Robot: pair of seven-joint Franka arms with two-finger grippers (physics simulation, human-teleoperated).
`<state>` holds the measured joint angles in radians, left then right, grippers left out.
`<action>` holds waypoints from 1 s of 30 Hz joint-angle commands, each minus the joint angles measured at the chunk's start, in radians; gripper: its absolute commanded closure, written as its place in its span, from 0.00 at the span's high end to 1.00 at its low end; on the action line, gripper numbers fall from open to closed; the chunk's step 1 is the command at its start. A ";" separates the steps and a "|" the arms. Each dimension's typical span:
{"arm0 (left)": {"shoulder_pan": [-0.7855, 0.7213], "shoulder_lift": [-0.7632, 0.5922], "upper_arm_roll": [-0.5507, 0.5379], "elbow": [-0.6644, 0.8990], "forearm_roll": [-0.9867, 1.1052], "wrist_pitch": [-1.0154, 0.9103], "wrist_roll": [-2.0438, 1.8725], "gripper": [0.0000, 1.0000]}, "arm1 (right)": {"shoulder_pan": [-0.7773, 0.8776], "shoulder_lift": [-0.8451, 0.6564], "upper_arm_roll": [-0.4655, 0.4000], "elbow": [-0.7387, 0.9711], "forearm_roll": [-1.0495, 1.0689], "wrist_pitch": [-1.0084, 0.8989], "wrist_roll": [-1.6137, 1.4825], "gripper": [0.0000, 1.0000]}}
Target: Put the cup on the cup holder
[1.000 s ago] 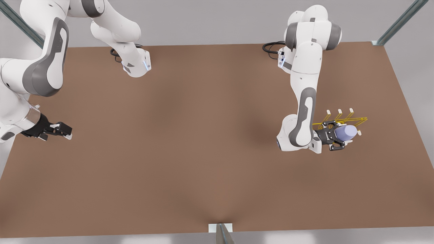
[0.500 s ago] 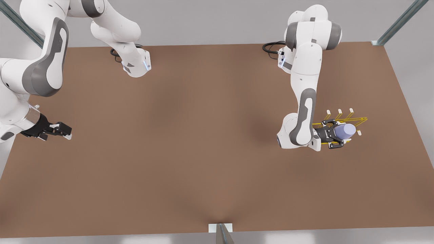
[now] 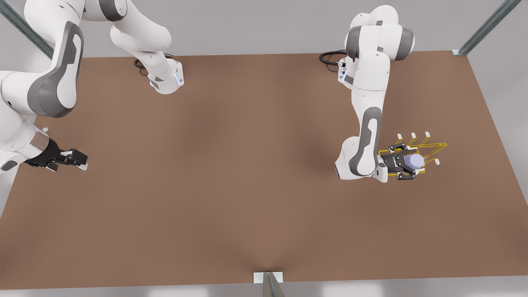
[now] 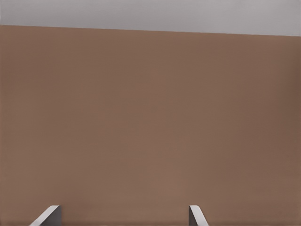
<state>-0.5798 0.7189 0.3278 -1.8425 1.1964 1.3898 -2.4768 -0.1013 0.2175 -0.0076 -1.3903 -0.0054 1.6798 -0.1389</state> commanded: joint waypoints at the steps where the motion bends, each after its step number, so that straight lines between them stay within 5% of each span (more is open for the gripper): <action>1: 0.000 -0.001 0.000 0.000 0.000 -0.006 -0.017 1.00 | 0.000 -0.001 0.000 0.001 0.001 0.000 -0.001 1.00; 6: 0.000 -0.053 -0.007 0.011 -0.001 -0.018 0.093 1.00 | -0.002 -0.001 0.000 0.001 -0.001 0.000 -0.001 1.00; 11: 0.006 -0.136 -0.047 0.390 -0.558 -0.008 1.242 1.00 | -0.002 -0.001 0.000 0.001 -0.001 -0.002 -0.002 1.00; 16: 0.104 -0.159 -0.044 0.595 -1.124 0.078 2.288 1.00 | -0.002 -0.001 0.000 0.001 -0.001 -0.002 -0.002 1.00; 20: 0.460 -0.421 -0.388 0.583 -1.100 0.089 2.469 1.00 | -0.002 -0.001 0.000 0.001 -0.001 -0.002 -0.002 1.00; 23: 0.494 -0.524 -0.408 0.517 -1.064 0.146 2.474 1.00 | -0.002 -0.001 0.000 0.001 -0.001 -0.002 -0.002 1.00; 30: 0.495 -0.513 -0.408 0.454 -1.077 0.201 2.480 1.00 | 0.000 -0.001 0.000 0.001 -0.001 -0.002 -0.002 1.00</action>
<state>-0.0863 0.2046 -0.0802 -1.3767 0.1237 1.5355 -0.8509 -0.1015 0.2174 -0.0076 -1.3903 -0.0069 1.6787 -0.1400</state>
